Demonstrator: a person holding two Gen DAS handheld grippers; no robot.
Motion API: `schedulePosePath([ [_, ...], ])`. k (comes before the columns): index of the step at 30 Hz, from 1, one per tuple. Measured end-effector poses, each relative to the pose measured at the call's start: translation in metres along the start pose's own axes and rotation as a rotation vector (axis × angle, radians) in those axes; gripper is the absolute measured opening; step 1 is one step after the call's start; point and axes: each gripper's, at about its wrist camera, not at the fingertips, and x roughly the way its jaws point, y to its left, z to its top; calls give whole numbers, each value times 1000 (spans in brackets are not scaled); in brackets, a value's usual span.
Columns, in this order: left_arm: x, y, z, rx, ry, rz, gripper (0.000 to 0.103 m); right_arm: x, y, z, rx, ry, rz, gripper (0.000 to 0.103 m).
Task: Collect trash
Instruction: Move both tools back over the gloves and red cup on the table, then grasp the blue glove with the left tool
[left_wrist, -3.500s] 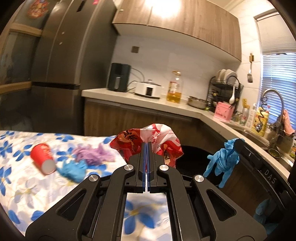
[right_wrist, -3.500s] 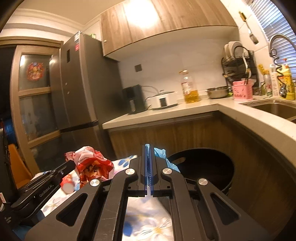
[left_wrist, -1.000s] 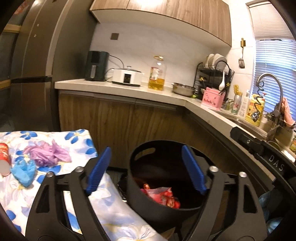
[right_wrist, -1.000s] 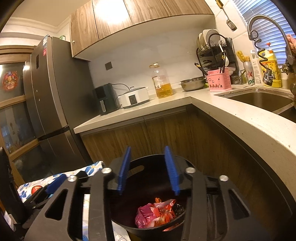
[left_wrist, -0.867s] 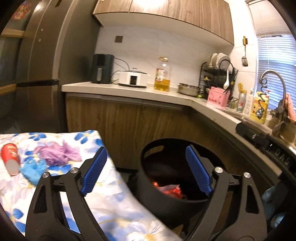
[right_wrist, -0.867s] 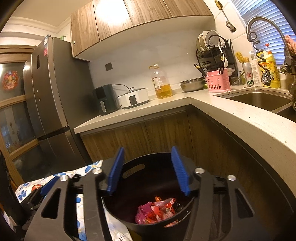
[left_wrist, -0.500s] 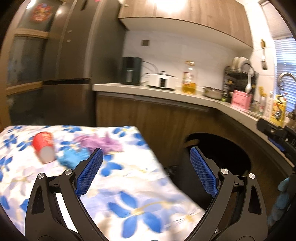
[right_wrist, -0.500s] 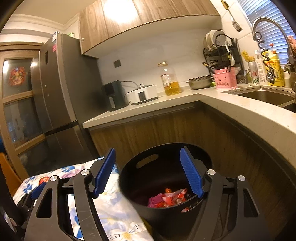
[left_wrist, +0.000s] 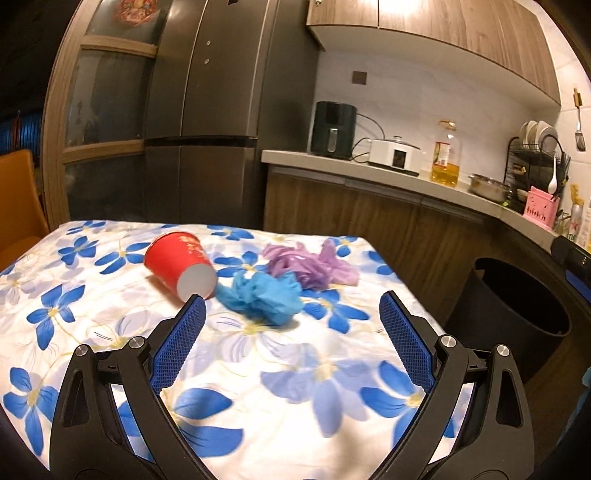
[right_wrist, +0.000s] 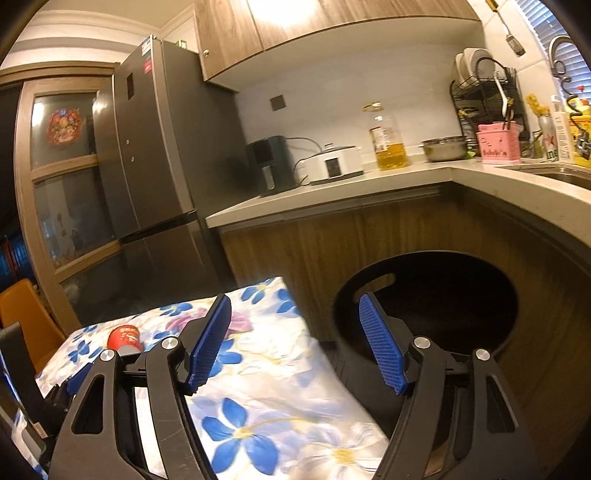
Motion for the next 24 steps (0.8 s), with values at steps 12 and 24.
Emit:
schedulePosePath([
  [12,57,9,10,2,67,-6,92,55,39,-8,-15,44,37,71],
  [24,117,21,1,-42,269,-8,42,104,65,-13,-72,87,61,71],
])
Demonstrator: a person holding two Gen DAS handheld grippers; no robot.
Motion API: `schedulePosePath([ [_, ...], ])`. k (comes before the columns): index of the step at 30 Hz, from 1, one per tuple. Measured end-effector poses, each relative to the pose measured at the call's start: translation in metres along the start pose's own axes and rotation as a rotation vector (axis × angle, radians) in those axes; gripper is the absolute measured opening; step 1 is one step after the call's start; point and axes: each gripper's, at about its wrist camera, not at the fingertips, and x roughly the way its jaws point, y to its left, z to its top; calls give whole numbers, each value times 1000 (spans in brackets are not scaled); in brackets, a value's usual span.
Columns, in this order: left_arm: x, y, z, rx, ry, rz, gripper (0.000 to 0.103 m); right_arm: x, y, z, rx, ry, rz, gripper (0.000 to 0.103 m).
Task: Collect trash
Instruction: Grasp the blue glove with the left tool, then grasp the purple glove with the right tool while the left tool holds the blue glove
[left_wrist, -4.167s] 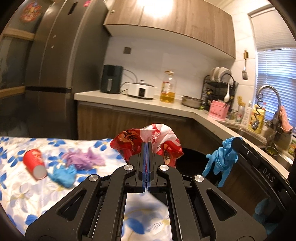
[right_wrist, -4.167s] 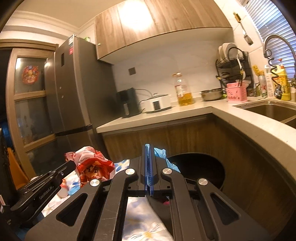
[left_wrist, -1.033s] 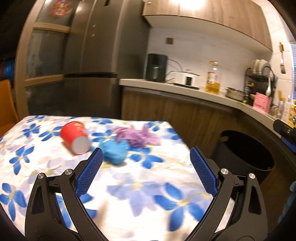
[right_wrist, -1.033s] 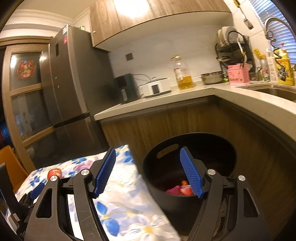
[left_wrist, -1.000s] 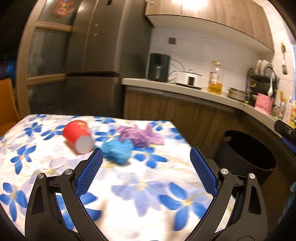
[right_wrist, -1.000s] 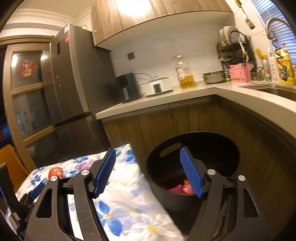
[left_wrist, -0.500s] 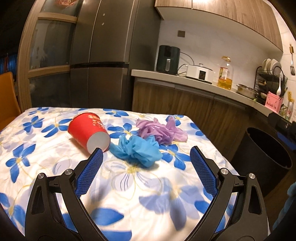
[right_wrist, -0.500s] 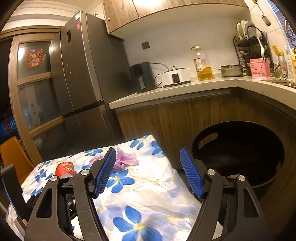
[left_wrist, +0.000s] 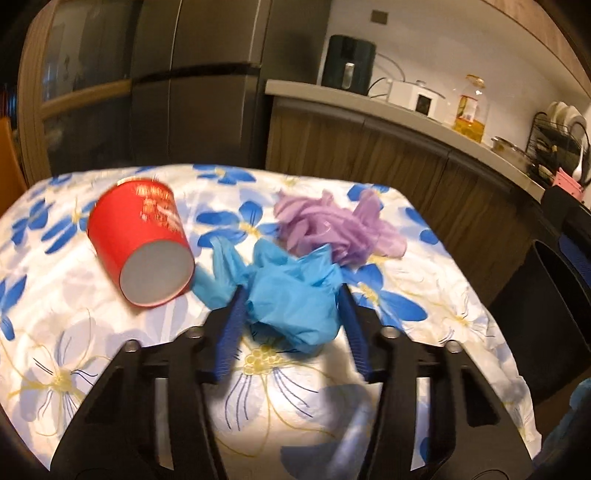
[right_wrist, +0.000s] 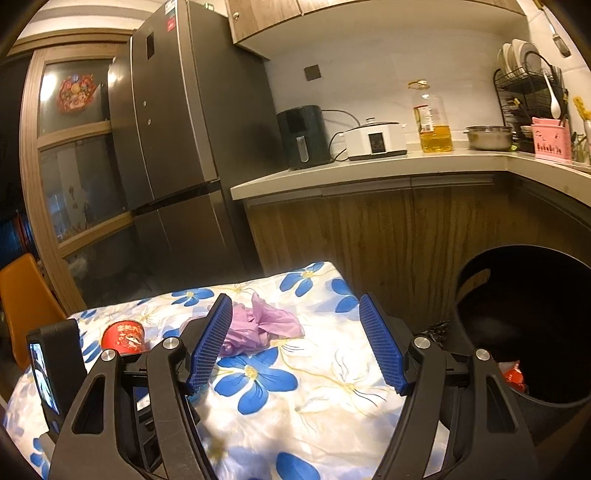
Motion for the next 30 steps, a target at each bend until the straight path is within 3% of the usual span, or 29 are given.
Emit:
schedulePosePath([
  [9,1,12,-4,-20,13,-57,13,28,21,-8,-33,46,21,68],
  [22,-98,46,-6,-52,-198,-154,10,65,56,-12,-81,80,47,64],
  [30,-116,68,0,-79,-255,-147,10,104,75,-25,-119,183,53,57],
])
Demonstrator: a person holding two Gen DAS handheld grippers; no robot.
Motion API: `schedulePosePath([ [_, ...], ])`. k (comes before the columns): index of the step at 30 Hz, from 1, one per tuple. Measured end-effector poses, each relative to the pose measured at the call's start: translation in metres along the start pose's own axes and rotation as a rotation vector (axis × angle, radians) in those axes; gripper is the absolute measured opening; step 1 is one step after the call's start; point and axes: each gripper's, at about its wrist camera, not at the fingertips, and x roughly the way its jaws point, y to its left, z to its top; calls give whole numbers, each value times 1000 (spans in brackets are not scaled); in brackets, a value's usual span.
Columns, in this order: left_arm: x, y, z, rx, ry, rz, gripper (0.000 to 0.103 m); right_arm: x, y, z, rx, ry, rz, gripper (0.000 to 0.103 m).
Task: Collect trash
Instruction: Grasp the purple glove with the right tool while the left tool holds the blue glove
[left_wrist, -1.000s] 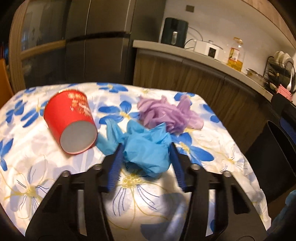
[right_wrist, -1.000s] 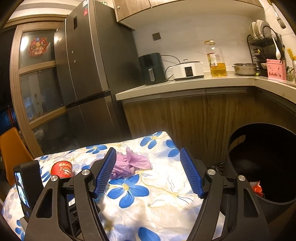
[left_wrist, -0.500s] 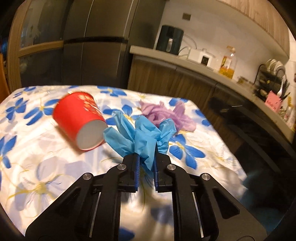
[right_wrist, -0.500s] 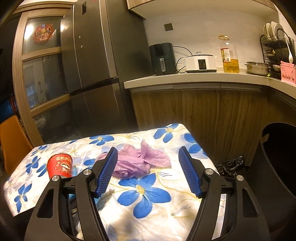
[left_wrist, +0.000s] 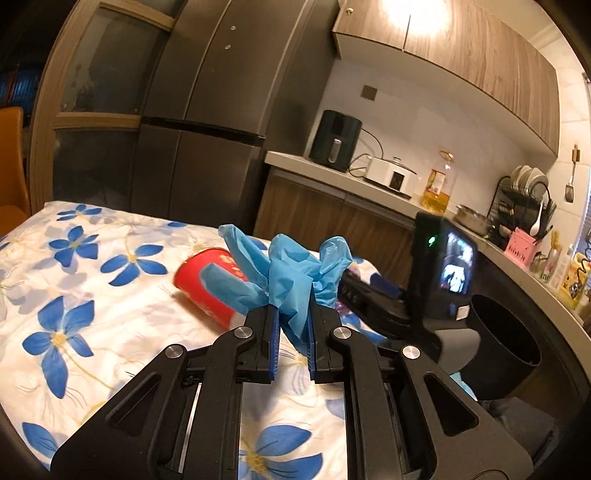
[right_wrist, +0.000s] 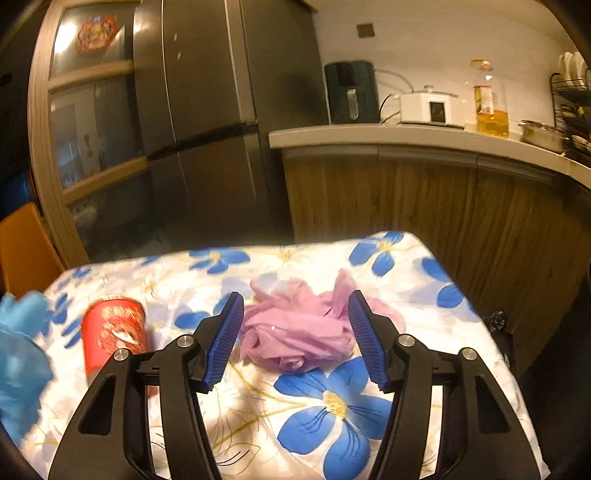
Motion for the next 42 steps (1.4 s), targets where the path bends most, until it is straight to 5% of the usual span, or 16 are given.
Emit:
schedulePosePath([
  [9,1,12,-1,-23,7,-1,10,25,1,-10,-5,97,2,44],
  [14,1,13,0,-30,3,5,11,29,5,-12,-36,116,23,11],
  [17,0,13,0,-31,3,14,11,19,8,-9,-49,81,49,5],
  [30,-17,7,5,-21,-18,48,11,-86,4,-1,-33,-121,165,4],
  [42,-34,-27,0,24,-22,8,11,-172,-44,-19,32,-199,84,4],
])
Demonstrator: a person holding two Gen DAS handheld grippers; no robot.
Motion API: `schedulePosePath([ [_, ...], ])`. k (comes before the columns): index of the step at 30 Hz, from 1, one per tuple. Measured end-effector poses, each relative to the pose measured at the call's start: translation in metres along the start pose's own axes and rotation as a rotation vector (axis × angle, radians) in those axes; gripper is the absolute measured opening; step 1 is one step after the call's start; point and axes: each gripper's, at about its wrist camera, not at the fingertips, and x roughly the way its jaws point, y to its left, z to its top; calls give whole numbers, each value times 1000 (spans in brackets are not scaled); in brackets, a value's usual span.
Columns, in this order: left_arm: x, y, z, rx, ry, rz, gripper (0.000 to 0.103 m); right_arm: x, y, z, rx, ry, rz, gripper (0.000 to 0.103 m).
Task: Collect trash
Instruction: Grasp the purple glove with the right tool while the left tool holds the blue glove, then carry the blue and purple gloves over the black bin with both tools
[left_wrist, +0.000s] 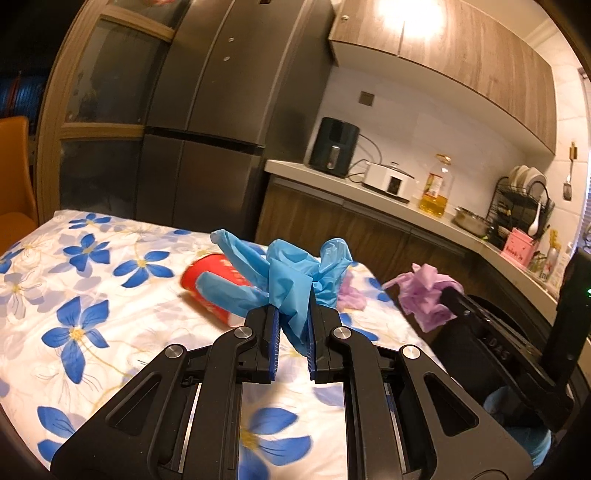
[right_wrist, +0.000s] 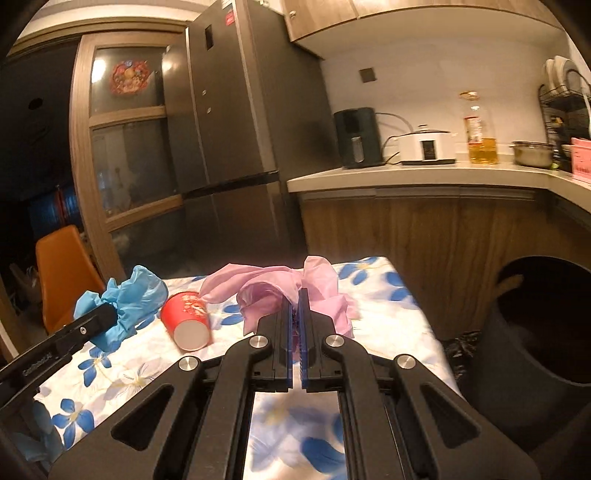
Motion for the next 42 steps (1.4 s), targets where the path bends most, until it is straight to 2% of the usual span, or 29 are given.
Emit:
schedulePosePath([
  [10,5,-75,2,91,-11,-136,11,-57,-56,23,36,-109,-139,4],
  [17,21,-146,5,145,-7,-264,11,-91,-105,33,74,-160,-269,4],
  [23,39,-209,3,194,6,-347,11,-108,-138,35,109,-188,-342,4],
  [31,59,-260,-6,259,34,-387,11,-118,-171,36,160,-205,-392,4],
  [42,77,-281,-16,287,68,-406,11,-114,-184,34,170,-199,-411,4],
])
